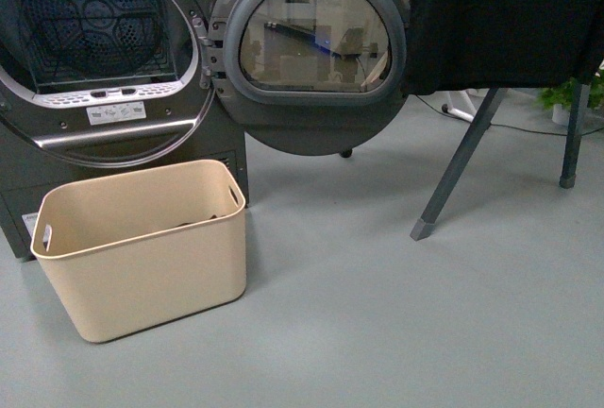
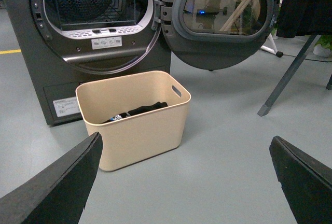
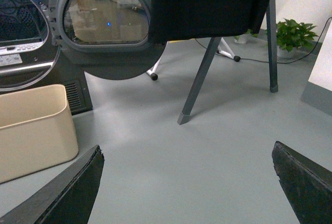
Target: Move hamper under clothes hanger
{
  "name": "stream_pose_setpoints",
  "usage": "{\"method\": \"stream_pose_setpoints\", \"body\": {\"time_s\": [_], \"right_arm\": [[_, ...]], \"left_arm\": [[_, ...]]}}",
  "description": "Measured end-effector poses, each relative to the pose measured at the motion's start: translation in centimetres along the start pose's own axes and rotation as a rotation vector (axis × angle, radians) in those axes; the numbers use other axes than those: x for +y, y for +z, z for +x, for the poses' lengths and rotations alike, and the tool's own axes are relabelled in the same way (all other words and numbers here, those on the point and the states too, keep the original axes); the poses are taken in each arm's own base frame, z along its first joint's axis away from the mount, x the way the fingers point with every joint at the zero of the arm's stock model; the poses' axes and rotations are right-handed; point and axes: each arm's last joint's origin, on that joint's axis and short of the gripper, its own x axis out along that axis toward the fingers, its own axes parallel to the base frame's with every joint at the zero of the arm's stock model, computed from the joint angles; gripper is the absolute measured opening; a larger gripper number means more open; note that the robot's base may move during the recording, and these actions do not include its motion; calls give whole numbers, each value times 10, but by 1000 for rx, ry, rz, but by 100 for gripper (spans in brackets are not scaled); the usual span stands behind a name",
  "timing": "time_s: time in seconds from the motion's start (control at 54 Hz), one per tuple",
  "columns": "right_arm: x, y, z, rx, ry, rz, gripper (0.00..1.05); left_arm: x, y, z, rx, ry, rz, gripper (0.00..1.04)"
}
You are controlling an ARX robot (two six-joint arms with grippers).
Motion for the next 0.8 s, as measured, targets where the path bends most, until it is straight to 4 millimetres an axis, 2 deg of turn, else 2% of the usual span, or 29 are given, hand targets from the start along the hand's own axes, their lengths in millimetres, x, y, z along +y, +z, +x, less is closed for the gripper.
{"method": "stream_pose_setpoints", "body": {"time_s": [0.797], "right_arm": [[0, 0, 0, 0, -1, 0, 97]], "left_arm": [[0, 0, 0, 0, 0, 0, 98]]}}
